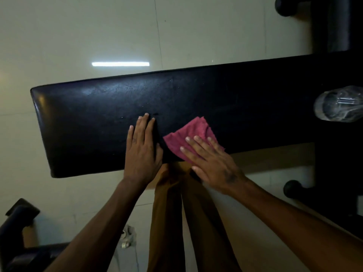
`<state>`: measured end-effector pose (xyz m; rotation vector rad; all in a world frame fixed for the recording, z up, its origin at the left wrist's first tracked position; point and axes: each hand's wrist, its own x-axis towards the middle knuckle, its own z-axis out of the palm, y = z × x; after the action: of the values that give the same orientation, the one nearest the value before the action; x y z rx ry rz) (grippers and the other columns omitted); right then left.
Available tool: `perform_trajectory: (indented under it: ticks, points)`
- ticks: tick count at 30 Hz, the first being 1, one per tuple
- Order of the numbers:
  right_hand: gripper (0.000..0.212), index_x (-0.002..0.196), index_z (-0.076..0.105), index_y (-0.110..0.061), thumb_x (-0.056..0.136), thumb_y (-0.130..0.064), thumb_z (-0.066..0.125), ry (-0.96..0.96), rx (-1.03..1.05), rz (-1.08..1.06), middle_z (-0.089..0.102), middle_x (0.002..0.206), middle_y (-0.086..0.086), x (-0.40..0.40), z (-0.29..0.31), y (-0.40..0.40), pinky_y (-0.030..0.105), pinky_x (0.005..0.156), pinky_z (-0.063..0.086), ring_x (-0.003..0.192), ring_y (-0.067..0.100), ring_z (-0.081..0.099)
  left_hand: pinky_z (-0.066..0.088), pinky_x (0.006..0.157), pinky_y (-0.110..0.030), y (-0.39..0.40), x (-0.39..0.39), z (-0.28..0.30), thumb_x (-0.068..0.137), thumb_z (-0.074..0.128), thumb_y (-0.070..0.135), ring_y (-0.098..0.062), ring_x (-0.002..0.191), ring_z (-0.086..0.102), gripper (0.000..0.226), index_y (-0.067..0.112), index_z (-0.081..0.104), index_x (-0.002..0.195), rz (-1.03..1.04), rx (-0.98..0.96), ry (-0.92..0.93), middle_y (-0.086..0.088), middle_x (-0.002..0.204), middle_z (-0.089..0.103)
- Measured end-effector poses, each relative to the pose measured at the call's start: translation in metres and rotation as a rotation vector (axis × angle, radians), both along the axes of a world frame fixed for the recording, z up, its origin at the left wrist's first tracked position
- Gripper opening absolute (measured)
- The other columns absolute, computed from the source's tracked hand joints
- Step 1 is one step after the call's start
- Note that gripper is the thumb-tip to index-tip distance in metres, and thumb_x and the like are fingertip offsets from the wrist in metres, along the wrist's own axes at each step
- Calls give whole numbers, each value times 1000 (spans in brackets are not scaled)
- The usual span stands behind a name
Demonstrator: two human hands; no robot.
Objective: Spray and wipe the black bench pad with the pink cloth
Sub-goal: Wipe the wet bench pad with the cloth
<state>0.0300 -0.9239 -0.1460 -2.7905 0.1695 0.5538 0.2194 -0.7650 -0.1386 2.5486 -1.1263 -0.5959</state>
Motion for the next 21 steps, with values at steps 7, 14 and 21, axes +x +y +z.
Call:
perform_trajectory:
  ticks: [7, 14, 21]
  points:
    - [58, 160, 6, -34, 105, -48, 16, 52, -52, -720, 0, 169, 4, -35, 13, -69, 50, 126, 7, 155, 23, -4, 6, 126, -53, -17, 2, 3, 94, 58, 22, -30, 156, 7, 70, 9, 28, 156, -144, 4, -36, -15, 167, 16]
    - [56, 159, 3, -35, 106, -47, 16, 10, -142, -909, -6, 168, 15, 34, -5, -129, 57, 123, -2, 155, 33, -6, 6, 126, -53, -75, -21, -2, 98, 51, 27, -29, 156, 7, 68, 11, 25, 158, -333, -38, -29, -13, 167, 16]
    - [61, 161, 3, -27, 105, -49, 15, -30, -57, -807, -5, 168, 14, 12, 3, -101, 55, 124, -2, 155, 31, -6, 7, 126, -55, -97, -31, 5, 95, 58, 24, -28, 156, 8, 73, 10, 23, 158, -332, 17, 6, -13, 167, 16]
